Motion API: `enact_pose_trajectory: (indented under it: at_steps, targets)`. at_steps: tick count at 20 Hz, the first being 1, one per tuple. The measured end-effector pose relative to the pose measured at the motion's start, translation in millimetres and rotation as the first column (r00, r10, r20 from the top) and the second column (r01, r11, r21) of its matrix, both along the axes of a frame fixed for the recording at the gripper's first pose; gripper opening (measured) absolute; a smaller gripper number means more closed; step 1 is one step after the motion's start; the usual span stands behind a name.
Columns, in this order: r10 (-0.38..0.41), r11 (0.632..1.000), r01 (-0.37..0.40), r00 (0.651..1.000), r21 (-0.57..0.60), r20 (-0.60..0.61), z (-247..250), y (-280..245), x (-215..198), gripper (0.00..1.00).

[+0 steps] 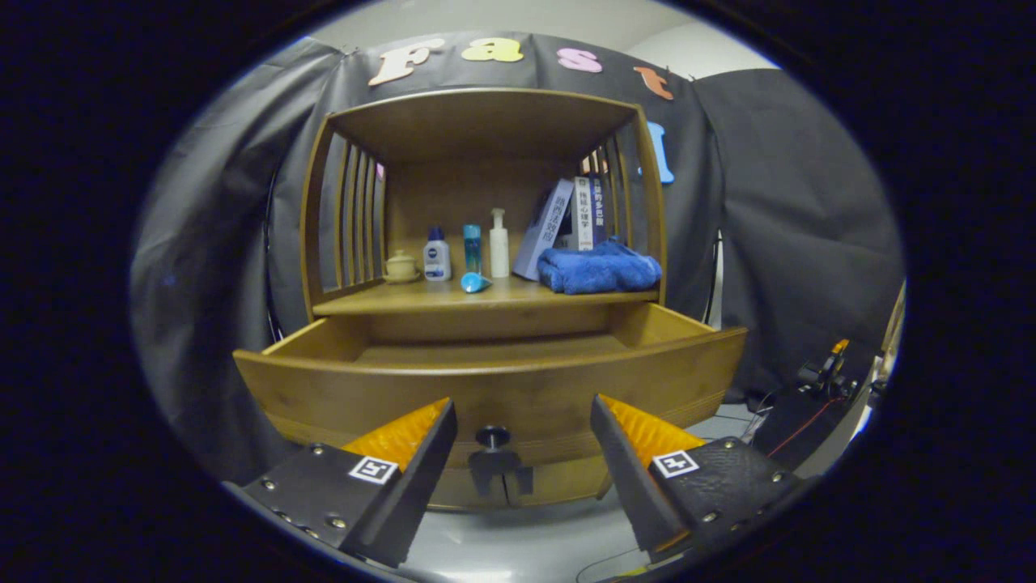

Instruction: Pull open the drawer, take out the items inside it, and place them on the countertop above the cabinet.

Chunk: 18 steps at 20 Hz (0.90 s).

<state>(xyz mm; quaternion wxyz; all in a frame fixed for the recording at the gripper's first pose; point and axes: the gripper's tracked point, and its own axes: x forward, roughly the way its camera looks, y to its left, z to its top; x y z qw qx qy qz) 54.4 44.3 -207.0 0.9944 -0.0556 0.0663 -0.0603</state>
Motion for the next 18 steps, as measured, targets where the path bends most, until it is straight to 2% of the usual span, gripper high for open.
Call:
enact_pose_trajectory:
  at_steps: [6, 7, 11, 18]
  targets:
    - [0.052, 0.999, -0.052, 0.998, -0.009, -0.046, -24, 13, 26, 0.99]
    - [0.044, 0.999, -0.045, 0.999, -0.014, -0.021, -21, 7, 28, 0.99]
    - [0.059, 0.995, -0.058, 0.998, 0.076, -0.008, -27, 4, 28, 0.99]
    - [0.077, 0.988, -0.077, 0.997, 0.132, -0.002, -27, 2, 34, 0.99]
